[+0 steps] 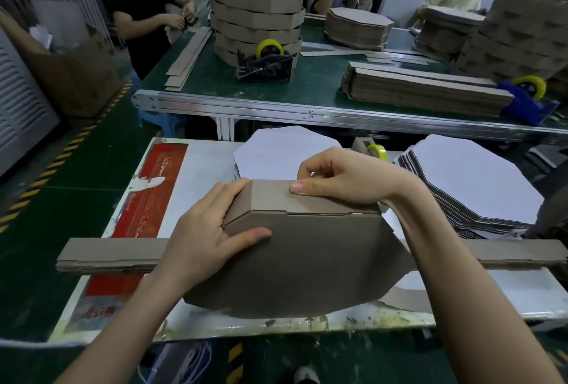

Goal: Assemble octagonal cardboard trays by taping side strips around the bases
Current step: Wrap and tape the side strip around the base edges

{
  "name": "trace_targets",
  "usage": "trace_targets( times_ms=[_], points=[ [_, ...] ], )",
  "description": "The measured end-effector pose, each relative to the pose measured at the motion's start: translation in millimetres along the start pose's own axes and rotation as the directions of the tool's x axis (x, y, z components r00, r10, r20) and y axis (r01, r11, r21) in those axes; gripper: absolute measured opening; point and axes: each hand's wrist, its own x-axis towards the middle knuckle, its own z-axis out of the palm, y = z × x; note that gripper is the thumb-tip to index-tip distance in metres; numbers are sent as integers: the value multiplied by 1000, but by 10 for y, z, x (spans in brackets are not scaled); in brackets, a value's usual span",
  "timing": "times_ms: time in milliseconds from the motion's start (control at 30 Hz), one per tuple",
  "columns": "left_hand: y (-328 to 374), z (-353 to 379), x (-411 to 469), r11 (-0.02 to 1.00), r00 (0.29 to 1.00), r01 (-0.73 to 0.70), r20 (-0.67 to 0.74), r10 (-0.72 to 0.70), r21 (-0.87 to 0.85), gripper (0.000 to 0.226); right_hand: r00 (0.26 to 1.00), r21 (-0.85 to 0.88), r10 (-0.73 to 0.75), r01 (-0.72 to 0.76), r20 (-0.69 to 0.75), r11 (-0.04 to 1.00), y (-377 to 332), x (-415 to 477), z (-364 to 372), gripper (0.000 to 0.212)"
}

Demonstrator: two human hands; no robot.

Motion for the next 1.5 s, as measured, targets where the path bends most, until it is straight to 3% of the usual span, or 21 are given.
trace_targets(
  times_ms=[267, 400, 500, 667, 900, 1100, 1233, 1400, 1500],
  points=[
    [341, -51, 115, 992, 991, -98, -79, 104, 81, 86, 1000, 15, -3, 3, 31, 1000, -11, -23, -37, 24],
    [606, -33, 287, 972, 988, -152, 40, 148, 179, 82, 999, -11, -29, 30, 44, 999, -20, -18, -43, 26],
    [618, 3, 297, 982, 990, -114, 99, 100, 151, 86, 998, -7, -26, 26, 52, 1000, -9, -31, -99, 25],
    [545, 19, 296, 982, 984, -171, 69, 166, 81, 85, 998, -43, 1, 2, 66, 999, 12, 27, -133, 28],
    [432, 22, 240, 996, 995, -89, 39, 89, -2, 52, 996, -58, -1, 6, 85, 998, 13, 128, -91, 21],
    [415, 26, 223, 992, 994, -109, 39, 107, 69, 48, 998, -78, -28, 32, 53, 996, 69, 94, -33, 27],
    [431, 37, 207, 980, 984, -172, -24, 175, 99, 51, 999, -28, -43, 44, 28, 999, 76, 58, 8, 28],
    [393, 53, 203, 982, 983, -186, -1, 186, 29, 55, 999, -52, -37, 39, 38, 998, 81, 34, -39, 27],
    [295, 31, 164, 992, 991, -125, 42, 124, 8, 72, 999, -10, -26, 26, 46, 1000, 112, -15, -92, 30]
  ],
)
